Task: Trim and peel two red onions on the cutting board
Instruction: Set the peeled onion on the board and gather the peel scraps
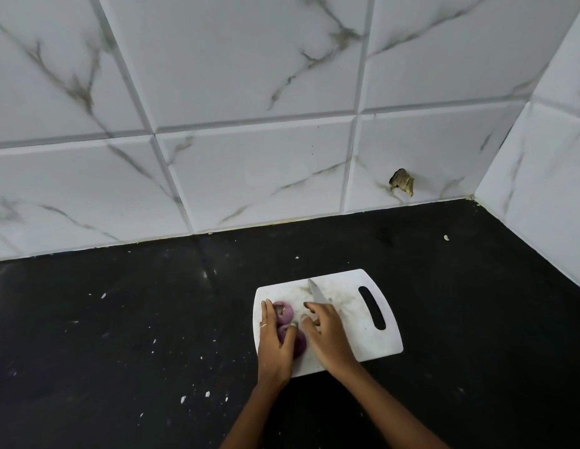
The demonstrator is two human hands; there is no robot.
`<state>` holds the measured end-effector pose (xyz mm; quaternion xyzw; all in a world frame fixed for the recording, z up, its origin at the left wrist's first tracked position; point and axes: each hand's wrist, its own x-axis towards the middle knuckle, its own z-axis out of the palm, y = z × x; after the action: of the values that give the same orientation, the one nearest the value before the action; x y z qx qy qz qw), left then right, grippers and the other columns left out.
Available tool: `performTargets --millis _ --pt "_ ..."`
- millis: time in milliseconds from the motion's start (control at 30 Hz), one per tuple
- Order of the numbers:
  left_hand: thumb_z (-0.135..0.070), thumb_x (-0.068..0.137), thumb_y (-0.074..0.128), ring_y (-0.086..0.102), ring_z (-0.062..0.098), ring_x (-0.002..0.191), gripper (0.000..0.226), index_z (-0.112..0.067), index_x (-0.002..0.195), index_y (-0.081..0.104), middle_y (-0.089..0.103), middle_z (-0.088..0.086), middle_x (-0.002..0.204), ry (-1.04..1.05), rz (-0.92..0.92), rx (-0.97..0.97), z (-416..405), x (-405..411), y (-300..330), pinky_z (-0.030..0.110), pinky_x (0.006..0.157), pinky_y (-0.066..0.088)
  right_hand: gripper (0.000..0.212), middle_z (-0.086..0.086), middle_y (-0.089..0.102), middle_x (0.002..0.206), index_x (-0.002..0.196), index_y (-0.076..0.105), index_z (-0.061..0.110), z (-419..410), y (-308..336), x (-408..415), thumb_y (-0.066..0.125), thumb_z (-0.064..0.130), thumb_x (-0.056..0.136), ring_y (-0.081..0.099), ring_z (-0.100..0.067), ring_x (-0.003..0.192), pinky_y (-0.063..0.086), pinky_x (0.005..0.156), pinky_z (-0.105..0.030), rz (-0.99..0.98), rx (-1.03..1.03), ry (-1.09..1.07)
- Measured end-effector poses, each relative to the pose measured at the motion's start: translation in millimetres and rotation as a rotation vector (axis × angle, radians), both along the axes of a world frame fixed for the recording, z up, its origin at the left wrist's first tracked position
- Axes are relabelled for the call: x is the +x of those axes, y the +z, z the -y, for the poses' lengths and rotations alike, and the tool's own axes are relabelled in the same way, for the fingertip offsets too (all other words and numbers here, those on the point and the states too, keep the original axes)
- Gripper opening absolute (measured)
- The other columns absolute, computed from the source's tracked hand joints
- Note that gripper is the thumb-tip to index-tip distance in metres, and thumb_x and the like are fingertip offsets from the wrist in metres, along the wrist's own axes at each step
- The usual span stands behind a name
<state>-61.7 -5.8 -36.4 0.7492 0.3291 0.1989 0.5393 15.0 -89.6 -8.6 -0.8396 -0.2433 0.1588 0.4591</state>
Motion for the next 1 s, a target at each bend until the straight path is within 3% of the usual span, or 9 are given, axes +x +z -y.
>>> performTargets --millis 200,300,400,533,667,733,867,933,1000 --pt "-0.043 0.085 0.033 0.017 -0.002 0.138 0.072 -0.018 0.151 0.018 0.016 -0.007 0.159 0.059 0.048 -0.131 1 5 2 0.019 0.113 0.016 0.041 0.004 0.043 0.139 0.143 0.038 0.023 -30 -6 -21 0.035 0.03 0.103 0.044 -0.011 0.126 0.036 0.104 -0.023 -0.401 0.123 -0.038" --pt "-0.028 0.102 0.035 0.019 -0.002 0.138 0.053 -0.019 0.152 0.018 0.017 -0.007 0.159 0.067 0.048 -0.15 0 5 0 0.019 0.112 0.018 0.037 0.012 0.047 0.129 0.139 0.043 0.024 -34 -8 -28 0.031 0.028 0.104 0.045 -0.002 0.114 0.036 0.101 -0.019 -0.432 0.185 -0.045" --pt "-0.013 0.103 0.034 0.021 -0.002 0.136 0.051 -0.017 0.152 0.019 0.019 -0.006 0.158 0.072 0.04 -0.168 -1 8 -1 0.014 0.107 0.02 0.029 0.014 0.053 0.12 0.123 0.051 0.032 -35 -10 -29 0.033 0.019 0.104 0.051 0.001 0.109 0.038 0.098 -0.016 -0.424 0.237 -0.054" --pt "-0.012 0.103 0.035 0.027 0.005 0.14 0.051 -0.018 0.151 0.019 0.023 -0.006 0.157 0.061 0.034 -0.215 3 13 4 0.017 0.111 0.023 0.03 0.005 0.061 0.123 0.124 0.056 0.027 -35 -18 -22 0.038 0.017 0.102 0.057 -0.005 0.111 0.043 0.102 -0.025 -0.409 0.246 -0.12" --pt "-0.025 0.106 0.027 0.021 0.001 0.139 0.048 -0.022 0.152 0.012 0.021 -0.011 0.154 -0.019 0.015 -0.187 10 17 6 0.02 0.115 0.016 0.036 0.004 0.053 0.135 0.137 0.048 0.024 -31 -26 -13 0.038 0.028 0.102 0.051 -0.009 0.124 0.04 0.108 -0.034 -0.394 0.232 -0.129" --pt "-0.038 0.105 0.021 0.015 0.004 0.144 0.051 -0.023 0.152 0.01 0.016 -0.012 0.155 -0.063 -0.004 -0.158 11 19 6 0.029 0.121 0.007 0.042 0.006 0.044 0.144 0.143 0.04 0.027 -28 -26 -12 0.033 0.036 0.102 0.044 -0.006 0.129 0.035 0.111 -0.03 -0.441 0.212 -0.117" --pt "-0.083 0.083 0.027 0.034 0.014 0.141 0.08 -0.035 0.146 0.038 0.042 -0.007 0.149 0.001 0.012 -0.386 2 24 -19 0.041 0.118 0.026 0.052 0.005 0.04 0.146 0.147 0.034 0.025 -23 -20 -10 0.032 0.047 0.1 0.042 -0.011 0.131 0.034 0.109 -0.027 -0.663 0.254 -0.128" --pt "-0.086 0.075 0.033 0.039 0.011 0.137 0.09 -0.033 0.147 0.036 0.045 -0.01 0.146 0.094 0.069 -0.458 2 25 -21 0.038 0.116 0.03 0.055 0.001 0.046 0.143 0.143 0.043 0.021 -22 -16 -7 0.033 0.051 0.098 0.046 -0.016 0.129 0.037 0.11 -0.033 -0.812 0.322 -0.132" --pt "-0.076 0.084 0.037 0.038 0.009 0.137 0.08 -0.029 0.149 0.03 0.041 -0.008 0.149 0.097 0.115 -0.431 9 21 3 0.035 0.116 0.03 0.053 -0.002 0.053 0.135 0.135 0.052 0.019 -21 -11 -4 0.034 0.052 0.098 0.055 -0.014 0.116 0.046 0.097 -0.028 -0.863 0.345 -0.143"
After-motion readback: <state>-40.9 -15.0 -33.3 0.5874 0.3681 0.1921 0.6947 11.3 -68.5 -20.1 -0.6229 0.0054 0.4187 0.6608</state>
